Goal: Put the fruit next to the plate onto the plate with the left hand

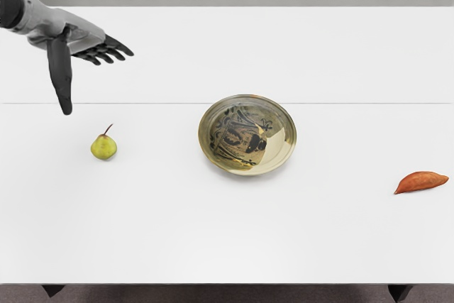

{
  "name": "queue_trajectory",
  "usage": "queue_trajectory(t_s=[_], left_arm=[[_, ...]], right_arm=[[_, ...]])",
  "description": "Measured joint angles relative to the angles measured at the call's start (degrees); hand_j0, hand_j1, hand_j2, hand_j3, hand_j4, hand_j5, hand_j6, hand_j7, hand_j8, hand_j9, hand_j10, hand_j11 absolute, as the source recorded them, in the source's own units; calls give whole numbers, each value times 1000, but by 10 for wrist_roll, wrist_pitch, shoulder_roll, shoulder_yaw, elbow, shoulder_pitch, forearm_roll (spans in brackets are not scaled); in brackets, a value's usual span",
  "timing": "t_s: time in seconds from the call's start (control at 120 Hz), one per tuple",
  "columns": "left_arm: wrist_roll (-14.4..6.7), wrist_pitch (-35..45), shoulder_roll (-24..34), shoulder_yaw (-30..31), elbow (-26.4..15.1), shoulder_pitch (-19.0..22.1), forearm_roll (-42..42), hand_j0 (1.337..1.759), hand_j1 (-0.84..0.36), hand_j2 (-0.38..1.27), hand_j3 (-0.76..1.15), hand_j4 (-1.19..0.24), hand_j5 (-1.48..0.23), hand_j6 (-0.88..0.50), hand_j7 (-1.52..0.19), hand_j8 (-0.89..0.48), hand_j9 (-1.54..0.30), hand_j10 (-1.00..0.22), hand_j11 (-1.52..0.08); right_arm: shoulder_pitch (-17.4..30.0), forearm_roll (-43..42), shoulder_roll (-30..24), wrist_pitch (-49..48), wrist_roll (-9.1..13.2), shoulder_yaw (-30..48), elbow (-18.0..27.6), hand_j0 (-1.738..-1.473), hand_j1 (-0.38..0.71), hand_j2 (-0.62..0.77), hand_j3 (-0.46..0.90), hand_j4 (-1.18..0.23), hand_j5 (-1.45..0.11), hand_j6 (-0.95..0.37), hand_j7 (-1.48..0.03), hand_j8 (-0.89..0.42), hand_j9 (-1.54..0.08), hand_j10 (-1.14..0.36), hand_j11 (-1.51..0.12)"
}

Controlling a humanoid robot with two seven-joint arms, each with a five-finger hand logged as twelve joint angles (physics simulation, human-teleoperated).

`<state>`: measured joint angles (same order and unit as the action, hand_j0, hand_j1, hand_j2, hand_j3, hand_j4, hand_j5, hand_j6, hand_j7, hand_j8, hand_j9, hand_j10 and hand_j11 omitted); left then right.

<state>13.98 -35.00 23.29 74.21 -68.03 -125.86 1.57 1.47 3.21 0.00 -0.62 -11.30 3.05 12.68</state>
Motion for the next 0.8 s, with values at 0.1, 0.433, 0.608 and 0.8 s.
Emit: queue_trajectory(t_s=[0.1, 0.433, 0.608, 0.8], left_arm=[[0, 0, 1, -3, 0, 0, 0, 1658, 343, 1, 0, -6, -7, -6, -7, -6, -7, -5, -7], [1, 0, -1, -5, 10, 20, -1, 1658, 343, 1, 0, -6, -7, -6, -7, -6, -7, -5, -7], [2, 0, -7, -4, 18, 18, -4, 1658, 342, 1, 0, -7, -8, -7, -8, -6, -8, -6, -8], [-25, 110, -30, 12, -155, -69, -91, 1658, 344, 1, 0, -4, -5, -5, -5, -4, -5, -4, -5]], right_arm=[[1, 1, 0, 0, 2, 0, -1, -1658, -337, -2, 0, -10, -13, -10, -13, -10, -13, -10, -13], [4, 0, 0, 0, 3, -1, -2, -1658, -337, -2, 0, -10, -13, -10, -13, -10, -13, -10, -13], [5, 0, 0, 0, 3, -1, -2, -1658, -337, -2, 0, -10, -13, -10, -13, -10, -13, -10, -13], [5, 0, 0, 0, 3, -1, -2, -1658, -337, -2, 0, -10, -13, -10, -13, -10, -13, -10, -13]])
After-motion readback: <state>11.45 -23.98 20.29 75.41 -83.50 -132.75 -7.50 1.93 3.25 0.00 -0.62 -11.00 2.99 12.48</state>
